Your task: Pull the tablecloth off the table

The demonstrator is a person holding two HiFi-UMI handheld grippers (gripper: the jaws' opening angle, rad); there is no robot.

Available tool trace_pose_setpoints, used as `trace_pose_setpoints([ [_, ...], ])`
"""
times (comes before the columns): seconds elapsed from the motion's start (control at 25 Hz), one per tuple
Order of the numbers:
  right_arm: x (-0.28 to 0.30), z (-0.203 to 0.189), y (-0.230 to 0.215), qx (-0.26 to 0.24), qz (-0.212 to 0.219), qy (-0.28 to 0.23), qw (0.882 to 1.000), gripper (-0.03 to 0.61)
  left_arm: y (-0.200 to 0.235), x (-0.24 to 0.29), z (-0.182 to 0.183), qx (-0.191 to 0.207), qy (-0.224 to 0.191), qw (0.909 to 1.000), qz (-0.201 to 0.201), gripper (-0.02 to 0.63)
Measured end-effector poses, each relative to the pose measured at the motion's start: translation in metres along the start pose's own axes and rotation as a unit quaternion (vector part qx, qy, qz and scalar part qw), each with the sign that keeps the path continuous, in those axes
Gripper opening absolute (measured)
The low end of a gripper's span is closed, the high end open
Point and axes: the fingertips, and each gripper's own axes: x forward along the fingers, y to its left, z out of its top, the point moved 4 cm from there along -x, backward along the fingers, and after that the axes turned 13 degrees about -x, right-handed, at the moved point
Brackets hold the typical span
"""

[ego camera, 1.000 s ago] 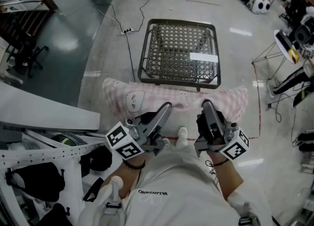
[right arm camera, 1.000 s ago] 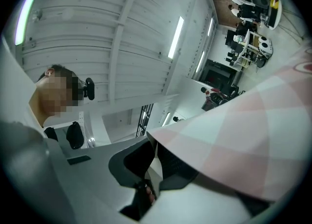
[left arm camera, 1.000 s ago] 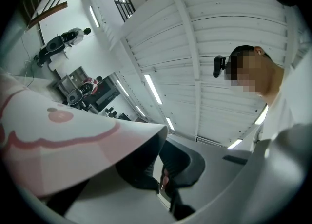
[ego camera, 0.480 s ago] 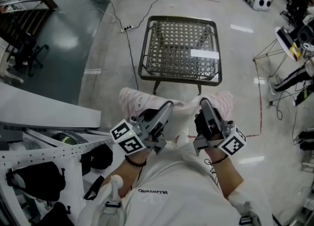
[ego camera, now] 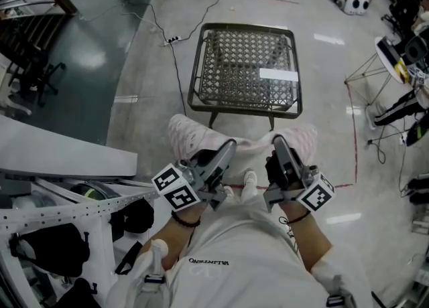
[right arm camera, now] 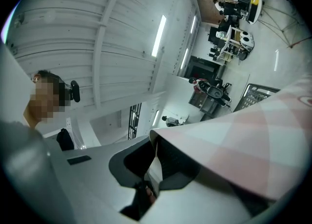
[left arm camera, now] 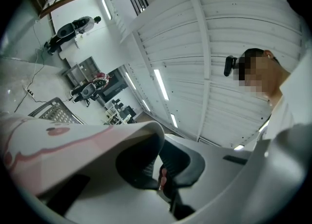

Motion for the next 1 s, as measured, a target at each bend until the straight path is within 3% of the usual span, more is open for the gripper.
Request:
trace_pose_setpoints([
  [1.0, 0.0021, -0.0072, -0.0096, 0.011, -0.009, 0.010, 1.000, 0.023, 0.0083, 0.0008, 0.0003, -0.003, 0.000, 1.0000, 0.009, 0.005],
])
